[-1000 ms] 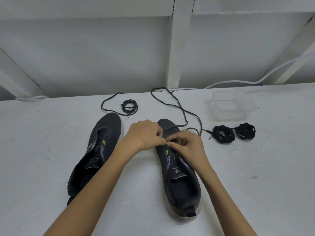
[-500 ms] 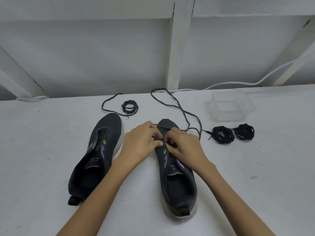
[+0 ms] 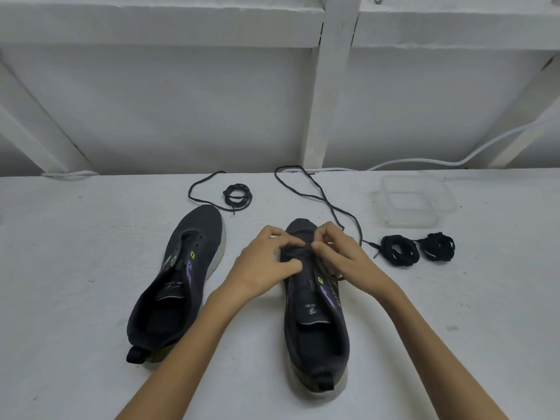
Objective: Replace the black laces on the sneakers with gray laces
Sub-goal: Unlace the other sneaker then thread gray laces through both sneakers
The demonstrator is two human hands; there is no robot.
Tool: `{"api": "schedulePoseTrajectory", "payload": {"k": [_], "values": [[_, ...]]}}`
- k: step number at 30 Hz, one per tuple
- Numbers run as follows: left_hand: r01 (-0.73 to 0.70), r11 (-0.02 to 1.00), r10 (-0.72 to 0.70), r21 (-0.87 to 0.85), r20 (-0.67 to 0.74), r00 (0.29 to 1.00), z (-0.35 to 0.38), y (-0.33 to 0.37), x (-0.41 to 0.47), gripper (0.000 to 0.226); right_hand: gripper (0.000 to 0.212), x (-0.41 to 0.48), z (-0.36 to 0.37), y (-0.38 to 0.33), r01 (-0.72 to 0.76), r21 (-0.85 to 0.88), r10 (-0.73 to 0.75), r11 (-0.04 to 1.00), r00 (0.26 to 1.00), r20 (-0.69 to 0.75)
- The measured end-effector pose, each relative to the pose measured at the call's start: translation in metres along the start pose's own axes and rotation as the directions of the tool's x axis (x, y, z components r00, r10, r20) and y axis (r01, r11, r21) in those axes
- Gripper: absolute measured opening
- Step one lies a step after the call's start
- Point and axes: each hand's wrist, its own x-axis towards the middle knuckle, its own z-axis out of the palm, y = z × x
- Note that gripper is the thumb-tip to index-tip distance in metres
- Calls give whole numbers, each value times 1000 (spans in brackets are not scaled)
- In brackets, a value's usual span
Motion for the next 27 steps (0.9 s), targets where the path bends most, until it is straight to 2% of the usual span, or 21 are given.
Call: {"api": "schedulePoseTrajectory", "payload": {"k": [3, 6, 8, 12, 18, 23, 27], "values": [[-78, 969, 103, 236, -99, 990, 7, 5, 1, 32, 9, 0, 1, 3, -29, 106, 32, 994, 999, -29], [-131, 938, 184, 321, -141, 973, 9, 12, 7, 14, 4, -2, -4, 3, -24, 133, 26, 991, 1000, -9], [-147, 926, 194, 347, -105, 975, 11, 13, 11, 14, 11, -6, -11, 3, -41, 146, 47, 988, 998, -31], [-165, 911, 212, 379, -85, 974, 12, 15, 14, 13, 13, -15, -19, 11, -62, 17, 63, 998, 991, -115], [-136, 911, 179, 389, -75, 981, 17, 17, 17, 15, 12, -15, -5, 17, -85, -89, 63, 992, 971, -231], [-111, 940, 158, 322, -124, 980, 24, 10, 16, 14, 14, -16, 1, 22, -114, 20, 115, 993, 948, -298], [-117, 940, 181, 321, -178, 967, 32, 6, 13, 13, 14, -14, 2, 20, -162, 78, 178, 984, 939, -294]]}}
